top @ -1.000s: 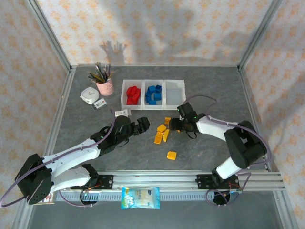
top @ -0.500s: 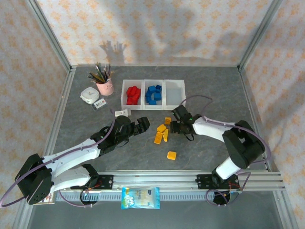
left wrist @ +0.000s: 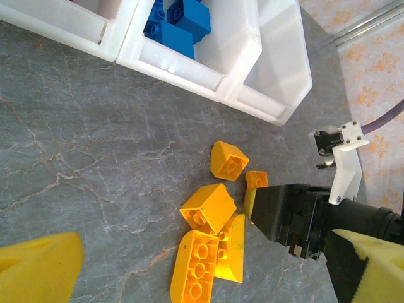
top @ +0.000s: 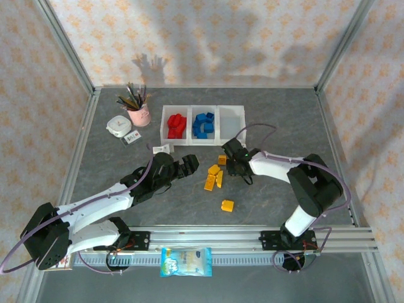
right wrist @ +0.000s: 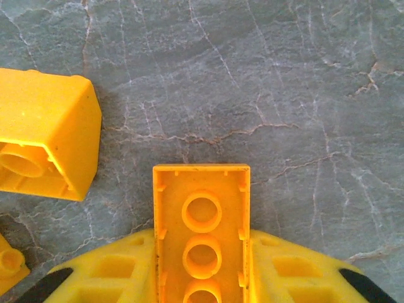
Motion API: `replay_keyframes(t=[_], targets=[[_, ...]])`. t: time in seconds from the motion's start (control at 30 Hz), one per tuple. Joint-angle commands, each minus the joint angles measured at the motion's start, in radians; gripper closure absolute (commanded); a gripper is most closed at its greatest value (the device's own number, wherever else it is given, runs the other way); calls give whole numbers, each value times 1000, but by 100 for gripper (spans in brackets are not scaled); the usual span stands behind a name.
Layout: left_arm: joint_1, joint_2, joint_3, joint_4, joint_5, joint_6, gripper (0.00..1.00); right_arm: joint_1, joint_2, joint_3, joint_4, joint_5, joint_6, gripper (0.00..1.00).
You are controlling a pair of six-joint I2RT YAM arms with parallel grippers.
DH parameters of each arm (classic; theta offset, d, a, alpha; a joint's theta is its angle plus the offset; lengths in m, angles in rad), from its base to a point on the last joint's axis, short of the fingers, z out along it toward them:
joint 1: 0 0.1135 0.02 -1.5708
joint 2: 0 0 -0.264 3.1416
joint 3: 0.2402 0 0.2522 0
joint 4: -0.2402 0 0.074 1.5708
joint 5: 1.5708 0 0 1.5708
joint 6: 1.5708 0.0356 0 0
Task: Sort the legos into containers by color
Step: Pick up the lego from the center of the table, then place the lego in the container.
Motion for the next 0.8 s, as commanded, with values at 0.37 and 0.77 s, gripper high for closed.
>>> replay_keyframes(t=[0.37,0.77], targets=[[-8,74,125,13,-28,65,1,-65,-43,245,-85,88,-28,68],[-2,145,202,7,-38,104,1,-146,281,603,-88,131,-79,63]])
